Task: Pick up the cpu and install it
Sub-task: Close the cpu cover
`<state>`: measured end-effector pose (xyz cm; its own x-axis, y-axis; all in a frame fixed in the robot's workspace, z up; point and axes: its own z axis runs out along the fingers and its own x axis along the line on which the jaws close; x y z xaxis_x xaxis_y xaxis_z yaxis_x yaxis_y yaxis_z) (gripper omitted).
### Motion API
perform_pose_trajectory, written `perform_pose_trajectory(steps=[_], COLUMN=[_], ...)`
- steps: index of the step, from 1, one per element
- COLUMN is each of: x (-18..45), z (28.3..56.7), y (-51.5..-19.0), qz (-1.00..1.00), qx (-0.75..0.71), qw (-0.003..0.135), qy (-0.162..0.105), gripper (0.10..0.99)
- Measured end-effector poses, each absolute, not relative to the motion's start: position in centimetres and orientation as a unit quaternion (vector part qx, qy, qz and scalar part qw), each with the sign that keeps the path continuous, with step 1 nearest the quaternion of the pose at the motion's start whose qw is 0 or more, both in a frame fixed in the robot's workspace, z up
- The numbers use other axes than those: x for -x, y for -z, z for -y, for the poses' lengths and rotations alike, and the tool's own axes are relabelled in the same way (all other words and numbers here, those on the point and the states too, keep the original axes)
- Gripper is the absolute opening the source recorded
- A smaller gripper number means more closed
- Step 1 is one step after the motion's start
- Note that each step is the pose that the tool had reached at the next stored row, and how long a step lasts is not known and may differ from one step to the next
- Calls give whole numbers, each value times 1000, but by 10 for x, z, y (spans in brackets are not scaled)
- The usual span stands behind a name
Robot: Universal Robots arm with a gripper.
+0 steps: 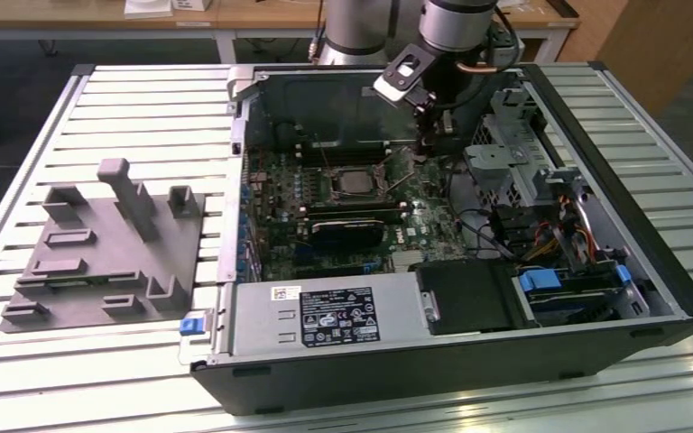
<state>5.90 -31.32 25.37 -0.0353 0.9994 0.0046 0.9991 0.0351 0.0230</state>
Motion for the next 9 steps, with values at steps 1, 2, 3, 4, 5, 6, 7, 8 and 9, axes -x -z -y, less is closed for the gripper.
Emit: perform_pose_trajectory(steps=[1,2,3,4,5,6,7,8,9], x=[-59,-60,-60,-60,-60,-60,-60,-60,-58], z=[313,313,313,313,313,313,313,313,313], y=[-253,-252,-251,-249,-247,-246,-244,-244,-244], qz=[-719,-719,-719,-719,-719,-719,-719,-719,-719], qx=[-695,-695,-694,-695,-695,-695,-695,-695,-694], qw=[6,6,6,6,6,6,5,5,5], qy=[-10,-10,-10,-10,-10,-9,-9,-9,-8], gripper=[106,106,106,106,106,106,106,106,106])
